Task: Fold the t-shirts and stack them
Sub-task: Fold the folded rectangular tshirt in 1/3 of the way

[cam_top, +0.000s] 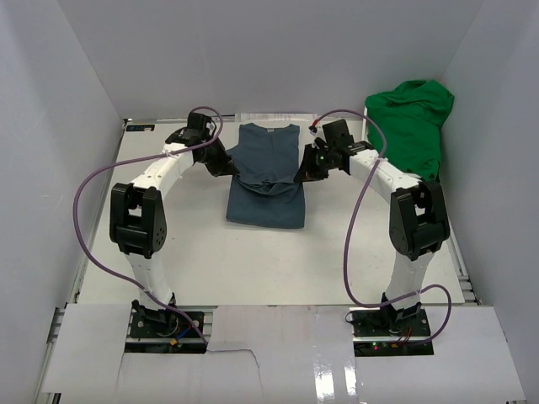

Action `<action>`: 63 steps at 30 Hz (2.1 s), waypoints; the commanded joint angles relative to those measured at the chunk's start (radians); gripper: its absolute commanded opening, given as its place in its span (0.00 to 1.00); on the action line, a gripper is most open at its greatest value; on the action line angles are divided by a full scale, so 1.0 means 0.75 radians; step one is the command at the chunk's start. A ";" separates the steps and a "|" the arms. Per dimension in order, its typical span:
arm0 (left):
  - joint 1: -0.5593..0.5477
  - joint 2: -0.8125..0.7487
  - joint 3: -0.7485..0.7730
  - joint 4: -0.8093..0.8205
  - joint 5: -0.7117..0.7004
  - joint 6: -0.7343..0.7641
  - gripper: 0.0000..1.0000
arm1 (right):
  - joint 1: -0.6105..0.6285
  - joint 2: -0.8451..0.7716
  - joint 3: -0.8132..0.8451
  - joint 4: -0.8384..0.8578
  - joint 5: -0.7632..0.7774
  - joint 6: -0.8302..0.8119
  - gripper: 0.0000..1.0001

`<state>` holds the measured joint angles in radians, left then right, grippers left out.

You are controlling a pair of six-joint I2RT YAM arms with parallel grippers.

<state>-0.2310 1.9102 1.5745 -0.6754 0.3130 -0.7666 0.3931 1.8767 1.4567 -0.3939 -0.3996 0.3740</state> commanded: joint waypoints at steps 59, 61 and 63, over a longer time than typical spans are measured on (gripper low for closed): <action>0.065 0.206 -0.003 0.299 0.039 0.014 0.79 | -0.052 0.470 0.488 -0.017 0.050 -0.045 0.69; 0.073 0.178 0.017 0.301 -0.006 0.000 0.80 | -0.052 0.433 0.467 0.030 0.085 -0.026 0.71; 0.077 0.147 0.038 0.303 -0.037 -0.005 0.81 | -0.052 0.366 0.426 0.087 0.103 -0.018 0.71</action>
<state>-0.1841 2.1117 1.5764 -0.4866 0.3206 -0.7662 0.3599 2.2318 1.7832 -0.4168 -0.3656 0.3470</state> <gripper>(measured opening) 0.807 0.711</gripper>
